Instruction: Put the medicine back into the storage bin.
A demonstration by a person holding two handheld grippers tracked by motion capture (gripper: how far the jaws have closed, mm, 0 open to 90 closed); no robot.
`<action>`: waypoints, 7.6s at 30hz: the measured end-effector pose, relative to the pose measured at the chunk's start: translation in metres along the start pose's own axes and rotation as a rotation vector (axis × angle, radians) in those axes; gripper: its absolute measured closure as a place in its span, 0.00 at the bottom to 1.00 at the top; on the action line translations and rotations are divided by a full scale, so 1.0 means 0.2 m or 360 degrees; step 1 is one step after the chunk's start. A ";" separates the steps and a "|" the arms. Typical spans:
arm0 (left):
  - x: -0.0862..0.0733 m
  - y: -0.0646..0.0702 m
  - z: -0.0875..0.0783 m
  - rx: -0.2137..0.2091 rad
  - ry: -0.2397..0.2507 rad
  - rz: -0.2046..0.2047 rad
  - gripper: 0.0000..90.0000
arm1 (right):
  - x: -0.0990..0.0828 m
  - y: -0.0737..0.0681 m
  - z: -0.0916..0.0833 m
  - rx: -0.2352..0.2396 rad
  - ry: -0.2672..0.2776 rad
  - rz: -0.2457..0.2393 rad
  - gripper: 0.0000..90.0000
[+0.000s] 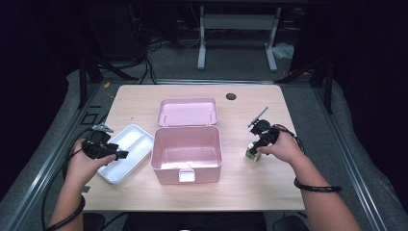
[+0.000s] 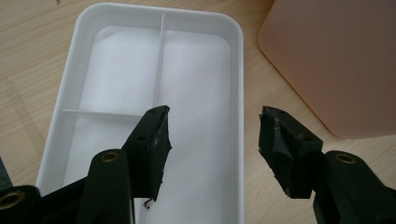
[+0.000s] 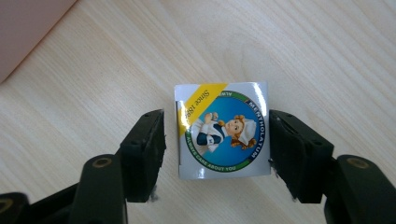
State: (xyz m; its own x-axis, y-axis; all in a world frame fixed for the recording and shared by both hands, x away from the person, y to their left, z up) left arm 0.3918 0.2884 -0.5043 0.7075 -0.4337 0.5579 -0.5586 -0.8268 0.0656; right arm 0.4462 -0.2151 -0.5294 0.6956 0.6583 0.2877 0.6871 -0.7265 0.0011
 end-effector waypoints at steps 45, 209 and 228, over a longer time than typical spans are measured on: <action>-0.01 -0.01 0.01 -0.0026 -0.0004 -0.0017 0.48 | 0.06 -0.03 -0.14 0.0012 -0.0076 -0.0052 0.52; -0.02 -0.01 0.02 -0.0049 -0.0040 -0.0015 0.48 | 0.58 -0.76 -0.01 0.0198 -0.0099 -0.0996 0.49; -0.03 -0.01 0.03 -0.0048 -0.0048 -0.0019 0.48 | 0.55 -0.71 -0.26 0.0152 0.0002 -0.0939 0.48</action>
State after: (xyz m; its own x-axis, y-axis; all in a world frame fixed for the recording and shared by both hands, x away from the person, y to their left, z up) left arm 0.3911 0.2904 -0.5119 0.7265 -0.4350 0.5319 -0.5628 -0.8208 0.0974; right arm 0.4147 -0.0494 -0.4485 0.1907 0.9449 0.2659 0.9732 -0.2174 0.0747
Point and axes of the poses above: each handheld gripper's, and its own axes: z roughly forward along the jaws, x roughly out of its top, y roughly to its right, the point moved 5 cm from there along z, roughly forward along the jaws, and after that the axes turned 1 degree about x, right-handed, at the moved point
